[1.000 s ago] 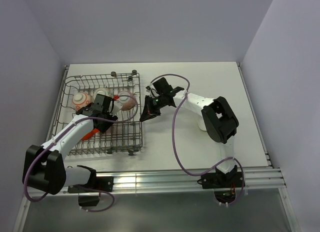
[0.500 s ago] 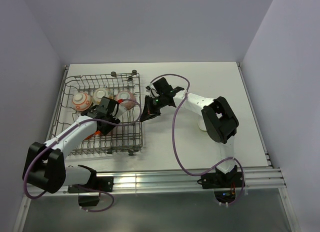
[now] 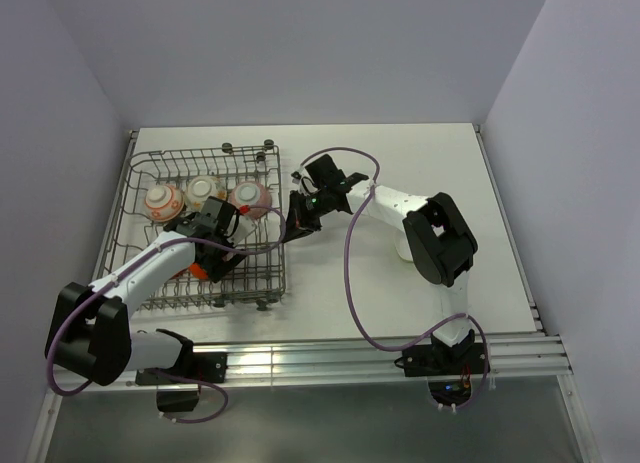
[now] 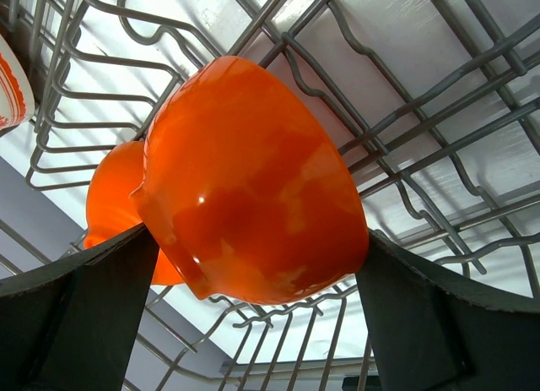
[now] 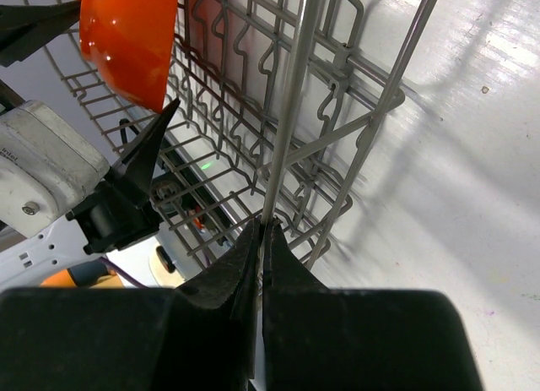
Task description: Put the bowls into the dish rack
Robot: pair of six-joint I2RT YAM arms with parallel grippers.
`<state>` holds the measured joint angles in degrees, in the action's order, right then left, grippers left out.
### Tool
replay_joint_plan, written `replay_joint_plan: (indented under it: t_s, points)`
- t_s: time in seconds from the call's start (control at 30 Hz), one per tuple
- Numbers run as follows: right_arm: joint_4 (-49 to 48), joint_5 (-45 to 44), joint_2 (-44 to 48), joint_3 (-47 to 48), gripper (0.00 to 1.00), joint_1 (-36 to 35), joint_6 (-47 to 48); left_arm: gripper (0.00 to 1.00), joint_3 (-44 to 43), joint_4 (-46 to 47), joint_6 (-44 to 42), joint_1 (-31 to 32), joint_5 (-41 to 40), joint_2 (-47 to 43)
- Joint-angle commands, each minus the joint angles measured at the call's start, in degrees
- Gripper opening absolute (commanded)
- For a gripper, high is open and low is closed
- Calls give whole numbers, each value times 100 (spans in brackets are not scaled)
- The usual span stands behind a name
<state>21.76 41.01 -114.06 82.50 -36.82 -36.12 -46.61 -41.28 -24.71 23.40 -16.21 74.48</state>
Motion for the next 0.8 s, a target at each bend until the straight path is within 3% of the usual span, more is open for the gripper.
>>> replay_joint_plan:
  t_s: [0.0, 0.77]
  points:
    - [136, -94, -72, 126, 0, -45, 342, 100, -24, -197, 115, 42, 381, -83]
    - [153, -94, -90, 170, 0, -45, 351, 100, -50, -311, 405, 376, 57, -311]
